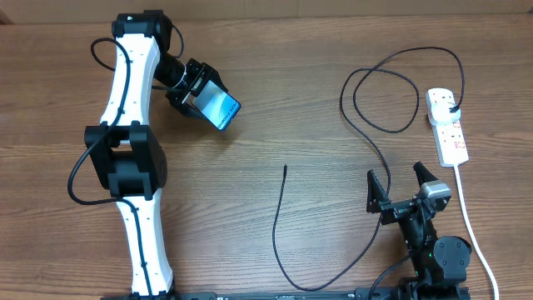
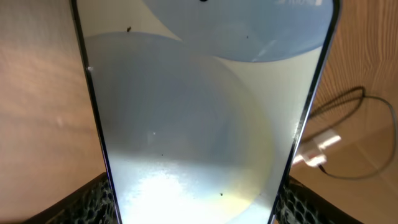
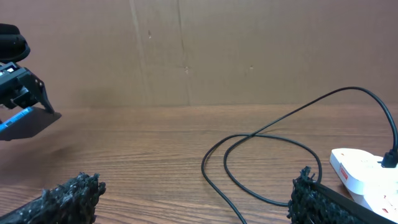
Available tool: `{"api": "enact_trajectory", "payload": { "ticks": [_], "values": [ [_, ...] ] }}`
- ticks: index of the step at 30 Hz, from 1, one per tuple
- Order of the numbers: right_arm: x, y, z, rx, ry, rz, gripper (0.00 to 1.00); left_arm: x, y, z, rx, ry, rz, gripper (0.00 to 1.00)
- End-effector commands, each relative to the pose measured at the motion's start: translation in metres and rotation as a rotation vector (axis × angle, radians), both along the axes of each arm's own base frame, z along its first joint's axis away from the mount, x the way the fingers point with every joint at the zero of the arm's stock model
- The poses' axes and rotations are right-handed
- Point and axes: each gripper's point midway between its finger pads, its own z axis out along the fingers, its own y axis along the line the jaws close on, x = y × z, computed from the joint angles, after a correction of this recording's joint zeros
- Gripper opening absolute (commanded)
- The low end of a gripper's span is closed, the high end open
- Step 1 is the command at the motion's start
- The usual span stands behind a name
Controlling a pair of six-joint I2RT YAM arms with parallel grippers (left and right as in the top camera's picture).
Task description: Plug charger to phone and switch on socket
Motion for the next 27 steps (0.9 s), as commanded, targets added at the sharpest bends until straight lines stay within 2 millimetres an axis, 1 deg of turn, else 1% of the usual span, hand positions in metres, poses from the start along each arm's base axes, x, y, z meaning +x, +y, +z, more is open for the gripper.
{"api": "enact_trajectory", "payload": {
  "ticks": [1,2,5,10,13,15,20,22,27],
  "values": [
    [0.0,0.0,-0.002,0.0,-0.003,0.001,1.0,0.012,-0.003,0.001,0.048,-0.122,-0.102,0.04],
    [0.0,0.0,-0.002,0.0,-0.003,0.0,1.0,0.016,-0.006,0.001,0.046,-0.164,-0.136,0.04],
    [0.0,0.0,-0.002,0.0,-0.003,0.001,1.0,0.019,-0.013,0.001,0.043,-0.203,-0.18,0.04],
    [0.0,0.0,-0.002,0.0,-0.004,-0.002,1.0,0.019,-0.022,0.001,0.04,-0.218,-0.203,0.04],
    [0.001,-0.003,0.002,0.001,-0.019,-0.018,1.0,0.019,-0.025,0.002,0.026,-0.219,-0.203,0.04],
    [0.001,-0.003,0.006,0.006,-0.034,-0.017,1.0,0.019,-0.025,0.003,0.021,-0.22,-0.203,0.04],
    [-0.001,-0.003,0.023,0.062,-0.09,-0.017,1.0,0.019,-0.026,0.003,0.021,-0.22,-0.203,0.04],
    [-0.002,-0.003,0.027,0.099,-0.083,-0.016,1.0,0.019,-0.026,0.003,0.02,-0.22,-0.203,0.04],
    [-0.003,-0.004,0.034,0.103,-0.031,-0.024,1.0,0.019,-0.027,0.004,0.008,-0.221,-0.201,0.04]
  ]
}}
